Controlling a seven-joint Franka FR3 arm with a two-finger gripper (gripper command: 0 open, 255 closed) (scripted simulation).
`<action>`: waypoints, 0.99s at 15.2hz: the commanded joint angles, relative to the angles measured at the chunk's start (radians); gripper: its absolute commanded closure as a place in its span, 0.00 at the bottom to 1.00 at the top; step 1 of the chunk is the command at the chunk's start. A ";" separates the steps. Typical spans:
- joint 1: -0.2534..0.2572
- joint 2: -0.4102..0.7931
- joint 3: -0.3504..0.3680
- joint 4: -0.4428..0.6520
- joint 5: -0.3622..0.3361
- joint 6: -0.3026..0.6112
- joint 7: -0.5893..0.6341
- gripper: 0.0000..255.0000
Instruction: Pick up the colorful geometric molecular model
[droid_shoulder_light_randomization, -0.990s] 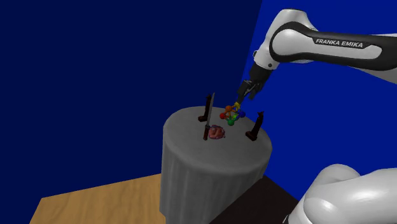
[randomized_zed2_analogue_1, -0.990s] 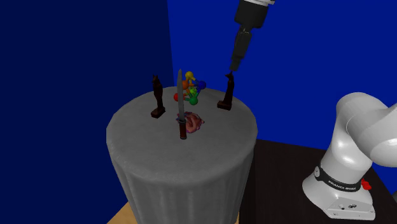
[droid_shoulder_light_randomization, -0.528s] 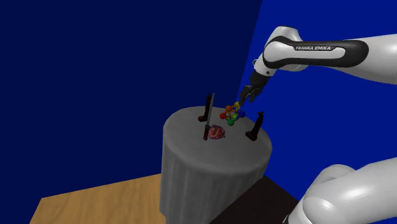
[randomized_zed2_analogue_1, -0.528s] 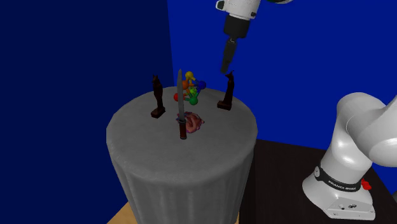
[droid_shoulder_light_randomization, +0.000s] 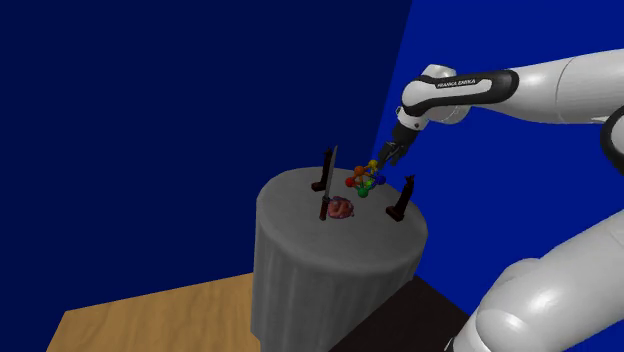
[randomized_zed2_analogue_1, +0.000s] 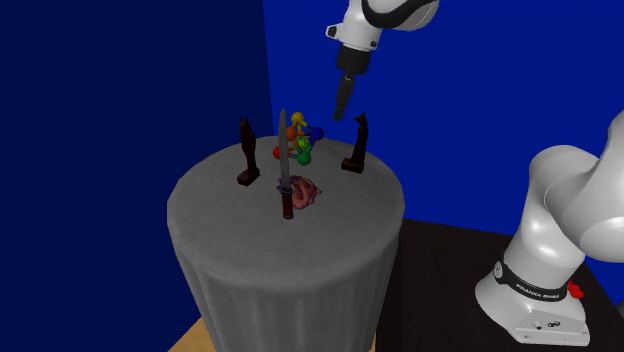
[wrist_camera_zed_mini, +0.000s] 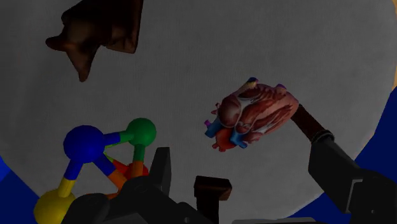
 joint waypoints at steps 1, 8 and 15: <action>0.002 0.081 -0.043 0.054 0.037 0.011 -0.065 0.00; -0.032 0.364 -0.138 0.240 0.218 0.020 -0.286 0.00; -0.128 0.612 -0.141 0.435 0.375 -0.015 -0.437 0.00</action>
